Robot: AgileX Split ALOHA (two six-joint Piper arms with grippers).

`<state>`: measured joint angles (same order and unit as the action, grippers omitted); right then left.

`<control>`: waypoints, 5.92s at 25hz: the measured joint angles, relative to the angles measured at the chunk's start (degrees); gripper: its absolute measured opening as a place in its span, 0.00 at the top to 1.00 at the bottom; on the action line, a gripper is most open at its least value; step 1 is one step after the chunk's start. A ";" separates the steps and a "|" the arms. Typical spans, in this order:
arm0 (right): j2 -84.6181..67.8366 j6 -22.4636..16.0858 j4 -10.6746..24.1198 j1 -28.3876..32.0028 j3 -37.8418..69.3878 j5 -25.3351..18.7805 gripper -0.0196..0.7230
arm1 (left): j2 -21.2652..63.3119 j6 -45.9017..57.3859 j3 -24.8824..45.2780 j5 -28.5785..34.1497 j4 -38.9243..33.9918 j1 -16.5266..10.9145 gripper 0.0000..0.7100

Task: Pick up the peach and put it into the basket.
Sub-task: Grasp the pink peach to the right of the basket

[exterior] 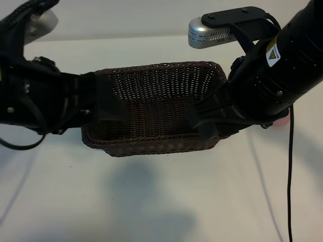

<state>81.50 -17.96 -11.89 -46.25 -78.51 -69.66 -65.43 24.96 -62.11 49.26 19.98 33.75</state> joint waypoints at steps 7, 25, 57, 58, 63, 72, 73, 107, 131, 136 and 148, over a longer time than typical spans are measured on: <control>0.00 0.00 0.00 0.00 0.00 -0.06 0.23 | -0.17 2.65 0.19 -3.54 1.03 0.00 0.23; 0.00 -0.61 0.00 0.00 0.00 -0.06 0.23 | -0.37 0.88 4.16 -2.37 4.38 0.00 0.23; 0.00 -0.65 0.00 0.00 0.00 -0.06 0.23 | -0.37 -1.08 10.14 -4.63 6.36 2.76 0.23; 0.00 -0.65 0.00 0.00 0.00 -0.06 0.23 | -0.37 -1.21 10.14 -4.63 6.37 2.76 0.23; 0.00 -0.85 0.00 0.00 0.00 -0.06 0.23 | -0.37 -1.82 10.14 -4.87 7.77 2.76 0.23; 0.00 -0.90 0.00 0.00 0.00 -0.06 0.23 | -0.37 -2.19 10.16 -6.15 10.47 2.76 0.23; 0.00 -0.90 0.00 0.00 0.00 -0.06 0.23 | -0.37 -2.25 10.16 -6.15 10.52 2.76 0.23; 0.00 -0.96 7.79 0.00 0.00 -0.06 0.23 | 1.88 -3.39 10.16 -5.92 8.10 2.76 0.23; 0.00 -6.40 21.37 0.14 0.00 1.68 0.33 | 1.88 -3.46 10.16 -5.92 7.87 2.76 0.23; 0.00 -6.99 22.65 4.12 0.00 3.69 0.30 | 1.88 -3.46 10.16 -5.92 7.85 2.76 0.23; 4.45 -0.51 19.88 16.69 0.00 7.95 0.27 | 1.88 -3.46 10.16 -5.92 7.81 2.76 0.23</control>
<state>85.95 -18.47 7.99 -29.56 -78.51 -61.70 -63.55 21.50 -51.94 43.34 27.79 36.51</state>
